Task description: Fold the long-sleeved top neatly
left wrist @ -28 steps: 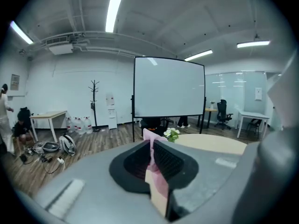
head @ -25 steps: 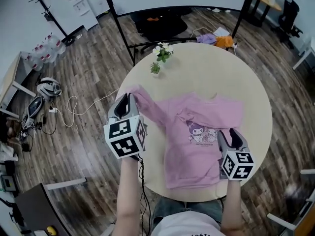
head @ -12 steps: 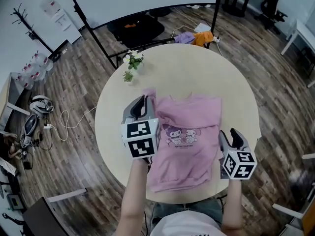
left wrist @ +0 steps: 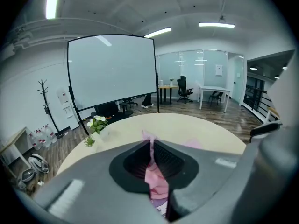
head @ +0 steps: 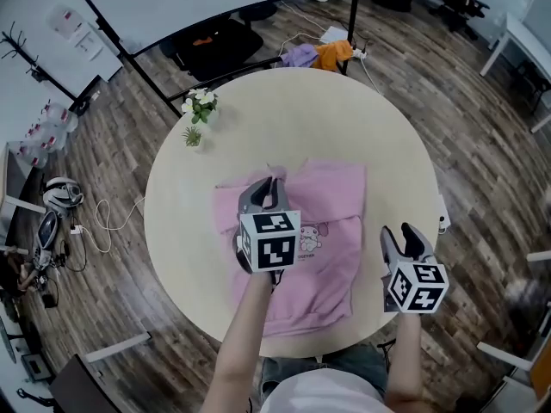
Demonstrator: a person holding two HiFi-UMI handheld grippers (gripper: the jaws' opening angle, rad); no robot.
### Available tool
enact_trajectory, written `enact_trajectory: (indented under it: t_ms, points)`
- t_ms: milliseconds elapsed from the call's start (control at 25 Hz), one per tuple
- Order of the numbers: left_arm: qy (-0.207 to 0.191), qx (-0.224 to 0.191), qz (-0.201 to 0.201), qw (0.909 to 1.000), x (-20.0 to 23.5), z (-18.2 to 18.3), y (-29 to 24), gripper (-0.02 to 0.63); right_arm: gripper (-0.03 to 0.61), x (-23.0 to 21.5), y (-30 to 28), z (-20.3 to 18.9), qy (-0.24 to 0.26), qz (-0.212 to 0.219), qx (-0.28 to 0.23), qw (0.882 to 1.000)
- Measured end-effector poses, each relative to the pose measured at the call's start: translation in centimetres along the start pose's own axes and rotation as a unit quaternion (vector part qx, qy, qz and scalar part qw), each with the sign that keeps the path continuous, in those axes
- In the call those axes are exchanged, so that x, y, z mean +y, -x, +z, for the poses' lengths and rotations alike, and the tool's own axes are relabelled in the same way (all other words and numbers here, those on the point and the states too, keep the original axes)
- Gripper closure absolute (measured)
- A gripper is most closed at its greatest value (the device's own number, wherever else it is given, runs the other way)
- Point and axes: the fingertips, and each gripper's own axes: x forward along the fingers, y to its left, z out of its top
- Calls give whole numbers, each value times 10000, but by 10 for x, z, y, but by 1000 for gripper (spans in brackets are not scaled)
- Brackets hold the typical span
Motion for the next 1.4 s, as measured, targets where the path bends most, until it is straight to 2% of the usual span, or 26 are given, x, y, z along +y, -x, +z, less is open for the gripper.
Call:
enact_trajectory:
  t_ms: [240, 520, 680, 920, 1080, 1400]
  points:
    - [-187, 489, -346, 9980, -51, -33, -44, 583, 351, -20, -3, -14, -95, -96, 188, 9997]
    - [-194, 958, -665, 9930, -100, -72, -78, 572, 351, -42, -4, -30, -187, -242, 376, 9988]
    - [-93, 1010, -955, 9903, -124, -79, -87, 549, 350, -49, -5, -37, -251, -285, 470, 9982]
    - [-22, 814, -1237, 9890, -145, -70, -78, 515, 348, -50, -8, -38, -206, -204, 542, 9981]
    - [106, 711, -1088, 9915, -129, -67, -64, 512, 348, -43, -10, -36, -128, -47, 527, 9985]
    - [522, 431, -417, 9968, -77, -70, -12, 512, 350, -22, -1, -32, 195, 446, 432, 9979]
